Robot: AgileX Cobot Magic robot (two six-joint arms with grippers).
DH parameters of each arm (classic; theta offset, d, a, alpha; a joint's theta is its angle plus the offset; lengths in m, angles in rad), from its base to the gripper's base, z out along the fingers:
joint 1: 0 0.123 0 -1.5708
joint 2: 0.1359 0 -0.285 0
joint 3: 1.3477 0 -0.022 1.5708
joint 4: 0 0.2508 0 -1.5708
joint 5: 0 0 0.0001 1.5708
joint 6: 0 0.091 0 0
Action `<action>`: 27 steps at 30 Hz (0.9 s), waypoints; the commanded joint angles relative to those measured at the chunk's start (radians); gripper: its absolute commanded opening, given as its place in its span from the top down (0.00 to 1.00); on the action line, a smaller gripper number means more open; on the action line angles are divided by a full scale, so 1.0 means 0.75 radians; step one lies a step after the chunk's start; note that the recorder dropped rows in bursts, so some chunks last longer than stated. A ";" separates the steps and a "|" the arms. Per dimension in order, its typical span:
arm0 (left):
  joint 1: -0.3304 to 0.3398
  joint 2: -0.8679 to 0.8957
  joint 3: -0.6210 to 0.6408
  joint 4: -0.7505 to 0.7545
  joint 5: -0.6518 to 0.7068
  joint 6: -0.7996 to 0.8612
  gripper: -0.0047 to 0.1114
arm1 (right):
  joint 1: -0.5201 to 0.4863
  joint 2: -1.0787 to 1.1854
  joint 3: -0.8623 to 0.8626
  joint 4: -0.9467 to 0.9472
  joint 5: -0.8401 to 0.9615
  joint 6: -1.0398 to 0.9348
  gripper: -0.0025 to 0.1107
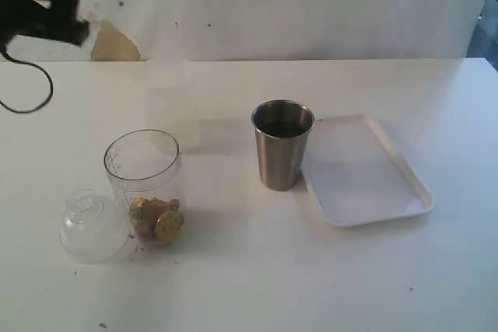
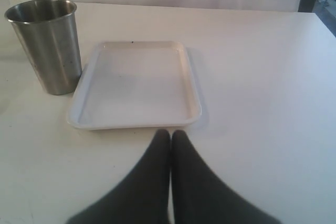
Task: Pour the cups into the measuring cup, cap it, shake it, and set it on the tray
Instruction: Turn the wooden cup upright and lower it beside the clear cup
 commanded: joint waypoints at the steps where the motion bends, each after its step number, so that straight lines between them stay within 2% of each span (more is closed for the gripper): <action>1: 0.012 -0.012 -0.003 -0.601 0.183 -0.062 0.96 | -0.002 -0.008 0.003 -0.009 -0.008 -0.004 0.98; 3: 0.012 -0.010 -0.003 -0.780 0.306 0.007 0.96 | -0.002 -0.008 0.003 -0.009 -0.008 -0.004 0.98; 5: 0.012 0.004 -0.001 -0.875 0.404 0.033 0.96 | -0.002 -0.008 0.003 -0.009 -0.008 -0.004 0.98; 10: 0.012 0.115 -0.001 -0.875 0.525 0.033 0.96 | -0.002 -0.008 0.003 -0.009 -0.008 -0.004 0.98; 15: 0.012 0.291 -0.001 -0.872 0.518 0.026 0.96 | -0.002 -0.008 0.003 -0.009 -0.008 -0.004 0.98; 19: 0.009 0.439 -0.001 -0.721 0.421 -0.042 0.96 | -0.002 -0.008 0.003 -0.009 -0.008 -0.004 0.98; 23: 0.009 0.555 -0.001 -0.439 0.262 -0.044 0.96 | -0.002 -0.008 0.003 -0.009 -0.008 -0.004 0.98; 25: 0.009 0.585 -0.001 -0.278 0.230 -0.153 0.96 | -0.002 -0.008 0.003 -0.009 -0.008 -0.004 0.98; 26: 0.009 0.603 -0.001 -0.215 0.223 -0.317 0.96 | -0.002 -0.008 0.003 -0.009 -0.008 -0.004 0.98; 27: 0.009 0.613 -0.001 -0.199 0.216 -0.389 0.96 | -0.002 -0.008 0.003 -0.009 -0.008 -0.004 0.98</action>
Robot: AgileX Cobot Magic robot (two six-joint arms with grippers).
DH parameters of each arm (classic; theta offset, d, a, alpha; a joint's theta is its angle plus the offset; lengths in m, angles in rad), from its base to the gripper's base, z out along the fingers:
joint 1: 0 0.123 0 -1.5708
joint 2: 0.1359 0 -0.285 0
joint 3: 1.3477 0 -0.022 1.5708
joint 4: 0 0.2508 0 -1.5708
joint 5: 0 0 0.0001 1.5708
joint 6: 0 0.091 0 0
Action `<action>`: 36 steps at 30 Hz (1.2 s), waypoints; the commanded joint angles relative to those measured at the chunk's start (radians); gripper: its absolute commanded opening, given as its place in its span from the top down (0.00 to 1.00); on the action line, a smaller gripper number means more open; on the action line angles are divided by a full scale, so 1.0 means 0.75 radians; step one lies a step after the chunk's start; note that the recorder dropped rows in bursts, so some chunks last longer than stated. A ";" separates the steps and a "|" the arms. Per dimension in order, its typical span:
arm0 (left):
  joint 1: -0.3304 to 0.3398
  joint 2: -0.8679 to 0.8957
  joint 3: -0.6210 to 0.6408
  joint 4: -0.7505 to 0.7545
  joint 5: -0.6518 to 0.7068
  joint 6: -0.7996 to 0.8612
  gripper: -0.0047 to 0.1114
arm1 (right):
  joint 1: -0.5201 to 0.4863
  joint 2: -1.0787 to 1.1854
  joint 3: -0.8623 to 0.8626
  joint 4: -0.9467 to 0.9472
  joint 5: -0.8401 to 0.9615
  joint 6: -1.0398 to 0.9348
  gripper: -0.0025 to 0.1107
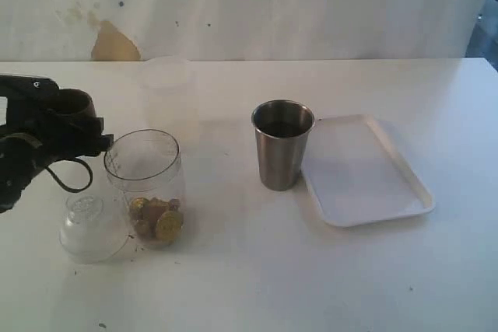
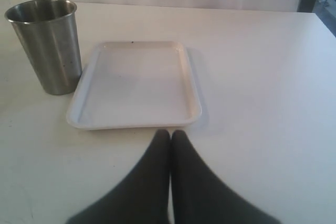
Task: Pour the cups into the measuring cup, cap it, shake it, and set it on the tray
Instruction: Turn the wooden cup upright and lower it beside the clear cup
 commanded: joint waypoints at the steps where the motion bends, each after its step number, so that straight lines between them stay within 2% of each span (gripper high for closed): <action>1: -0.004 0.059 -0.001 0.144 -0.108 -0.329 0.96 | -0.002 -0.008 0.003 -0.009 -0.008 -0.004 0.98; 5: -0.004 0.086 0.034 0.157 -0.165 -0.332 0.96 | -0.002 -0.008 0.003 -0.009 -0.008 -0.004 0.98; 6: -0.004 0.086 0.065 0.168 -0.218 -0.332 0.96 | -0.002 -0.008 0.003 -0.009 -0.008 -0.004 0.98; 7: -0.004 0.086 0.144 0.178 -0.387 -0.356 0.96 | -0.002 -0.008 0.003 -0.009 -0.008 -0.004 0.98; 9: -0.004 0.086 0.222 0.178 -0.531 -0.381 0.96 | -0.002 -0.008 0.003 -0.009 -0.008 -0.004 0.98; 11: -0.004 0.086 0.257 0.178 -0.581 -0.373 0.96 | -0.002 -0.008 0.003 -0.009 -0.008 -0.004 0.98; 18: -0.004 0.086 0.174 0.437 -0.452 -0.412 0.96 | -0.002 -0.008 0.003 -0.009 -0.008 -0.004 0.98; 24: -0.004 0.086 0.108 0.382 -0.280 -0.433 0.96 | -0.002 -0.008 0.003 -0.009 -0.008 -0.004 0.98; 30: -0.004 0.086 0.108 0.290 -0.227 -0.342 0.96 | -0.002 -0.008 0.003 -0.009 -0.008 -0.004 0.98; 36: -0.004 0.086 0.108 0.246 -0.224 -0.344 0.96 | -0.002 -0.008 0.003 -0.009 -0.008 -0.004 0.98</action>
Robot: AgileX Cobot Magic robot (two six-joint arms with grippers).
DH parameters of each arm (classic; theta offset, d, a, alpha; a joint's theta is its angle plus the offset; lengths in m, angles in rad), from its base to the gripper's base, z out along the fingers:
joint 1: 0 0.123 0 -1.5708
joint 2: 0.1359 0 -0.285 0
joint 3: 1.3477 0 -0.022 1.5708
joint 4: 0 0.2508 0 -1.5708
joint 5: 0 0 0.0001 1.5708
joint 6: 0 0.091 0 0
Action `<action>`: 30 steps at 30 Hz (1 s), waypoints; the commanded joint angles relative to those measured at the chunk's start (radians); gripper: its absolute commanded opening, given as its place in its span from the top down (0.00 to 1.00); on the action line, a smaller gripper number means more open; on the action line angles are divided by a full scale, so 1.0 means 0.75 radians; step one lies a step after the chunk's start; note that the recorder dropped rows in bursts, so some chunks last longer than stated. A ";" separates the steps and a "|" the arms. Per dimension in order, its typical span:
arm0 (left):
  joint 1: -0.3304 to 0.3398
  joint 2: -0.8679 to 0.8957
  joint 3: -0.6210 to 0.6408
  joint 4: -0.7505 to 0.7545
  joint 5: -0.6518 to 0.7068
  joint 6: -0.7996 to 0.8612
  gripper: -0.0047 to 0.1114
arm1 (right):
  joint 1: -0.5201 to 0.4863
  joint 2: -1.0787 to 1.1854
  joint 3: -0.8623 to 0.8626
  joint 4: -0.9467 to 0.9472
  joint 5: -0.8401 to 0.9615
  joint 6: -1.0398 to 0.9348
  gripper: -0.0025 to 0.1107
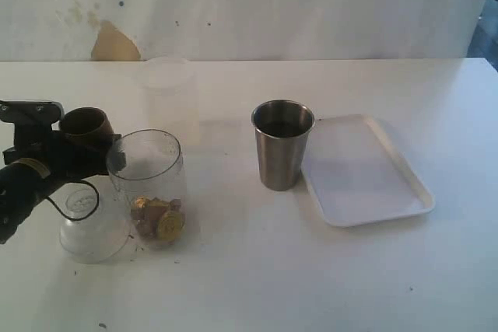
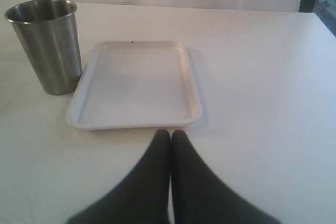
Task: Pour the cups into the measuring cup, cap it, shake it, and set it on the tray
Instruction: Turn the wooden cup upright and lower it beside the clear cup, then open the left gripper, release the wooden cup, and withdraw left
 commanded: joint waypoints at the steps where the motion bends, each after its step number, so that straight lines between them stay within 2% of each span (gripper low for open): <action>1: -0.004 -0.003 -0.005 -0.035 -0.010 0.008 0.96 | -0.002 -0.008 0.003 -0.009 -0.008 -0.004 0.98; 5: -0.004 -0.003 -0.005 -0.035 -0.013 0.008 0.93 | -0.002 -0.008 0.003 -0.009 -0.008 -0.004 0.98; 8: -0.004 -0.003 -0.005 -0.035 -0.010 0.008 0.76 | -0.002 -0.008 0.003 -0.009 -0.008 -0.004 0.98; 12: -0.004 -0.003 -0.005 -0.049 -0.002 0.002 0.37 | -0.002 -0.008 0.003 -0.009 -0.008 -0.004 0.98; 15: -0.004 -0.003 -0.005 -0.116 0.006 0.002 0.21 | -0.002 -0.008 0.003 -0.009 -0.008 -0.004 0.98; 18: -0.004 -0.003 -0.005 -0.123 0.028 0.002 0.17 | -0.002 -0.008 0.003 -0.009 -0.008 -0.004 0.98; 30: -0.004 -0.070 -0.005 -0.123 0.021 0.026 0.17 | -0.002 -0.008 0.003 -0.009 -0.008 -0.004 0.98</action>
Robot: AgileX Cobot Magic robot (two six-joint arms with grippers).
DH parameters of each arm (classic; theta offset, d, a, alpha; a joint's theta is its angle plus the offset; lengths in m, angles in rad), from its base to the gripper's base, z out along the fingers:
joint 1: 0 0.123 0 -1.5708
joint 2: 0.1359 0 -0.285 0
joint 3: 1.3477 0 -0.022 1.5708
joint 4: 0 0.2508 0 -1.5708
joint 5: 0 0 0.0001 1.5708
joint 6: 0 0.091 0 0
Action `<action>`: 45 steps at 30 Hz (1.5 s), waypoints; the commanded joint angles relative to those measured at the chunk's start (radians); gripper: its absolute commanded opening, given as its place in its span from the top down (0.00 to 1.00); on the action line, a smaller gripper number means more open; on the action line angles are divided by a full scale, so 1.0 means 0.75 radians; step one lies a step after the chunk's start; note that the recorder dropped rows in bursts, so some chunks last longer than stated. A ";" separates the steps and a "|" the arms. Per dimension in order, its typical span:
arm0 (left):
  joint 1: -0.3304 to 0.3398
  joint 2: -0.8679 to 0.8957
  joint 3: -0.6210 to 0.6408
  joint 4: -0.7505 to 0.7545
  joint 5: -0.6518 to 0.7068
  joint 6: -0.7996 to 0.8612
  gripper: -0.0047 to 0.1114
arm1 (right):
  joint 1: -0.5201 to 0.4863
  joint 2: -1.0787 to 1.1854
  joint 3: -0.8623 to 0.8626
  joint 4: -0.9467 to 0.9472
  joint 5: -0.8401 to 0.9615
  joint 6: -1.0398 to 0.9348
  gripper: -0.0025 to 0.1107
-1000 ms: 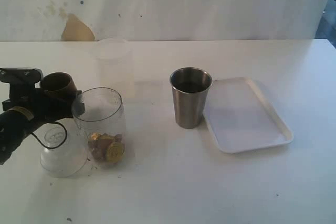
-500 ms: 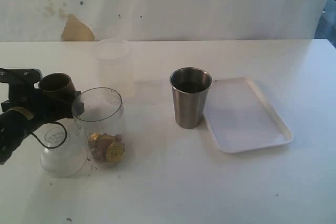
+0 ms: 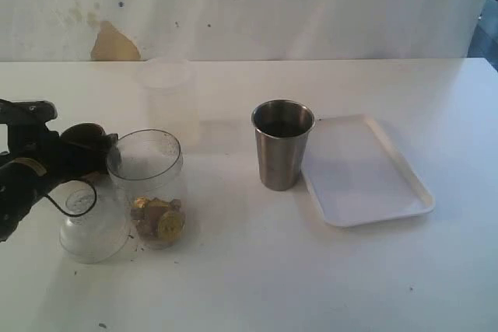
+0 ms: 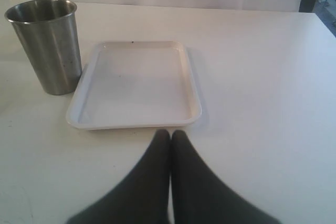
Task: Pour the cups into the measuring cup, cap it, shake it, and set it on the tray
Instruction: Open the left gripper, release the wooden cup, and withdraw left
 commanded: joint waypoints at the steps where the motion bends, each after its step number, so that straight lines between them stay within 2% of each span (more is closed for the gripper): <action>1: -0.004 -0.085 -0.003 -0.020 -0.016 0.040 0.17 | -0.002 -0.008 0.003 -0.009 -0.008 -0.004 0.98; 7: -0.004 -0.273 -0.003 -0.020 0.068 0.145 0.18 | -0.002 -0.008 0.003 -0.009 -0.008 -0.004 0.98; 9: -0.004 -0.341 -0.003 -0.020 0.124 0.161 0.23 | -0.002 -0.008 0.003 -0.009 -0.008 -0.004 0.98; 12: -0.004 -0.474 -0.003 -0.020 0.276 0.172 0.37 | -0.002 -0.008 0.003 -0.009 -0.008 -0.004 0.98; 19: -0.004 -0.799 -0.003 -0.020 0.649 0.186 0.88 | -0.002 -0.008 0.003 -0.009 -0.008 -0.004 0.98; 21: -0.004 -0.903 -0.003 -0.007 0.760 0.192 0.96 | -0.002 -0.008 0.003 -0.009 -0.008 -0.004 0.98; 35: -0.004 -1.605 -0.003 0.019 1.425 0.211 0.96 | -0.002 -0.008 0.003 -0.009 -0.008 -0.004 0.98; 39: -0.004 -1.825 0.057 0.019 1.478 0.214 0.96 | -0.002 -0.008 0.003 -0.009 -0.008 -0.004 0.98; 45: -0.004 -2.201 0.237 0.023 1.442 0.211 0.96 | -0.002 -0.008 0.003 -0.009 -0.008 -0.004 0.98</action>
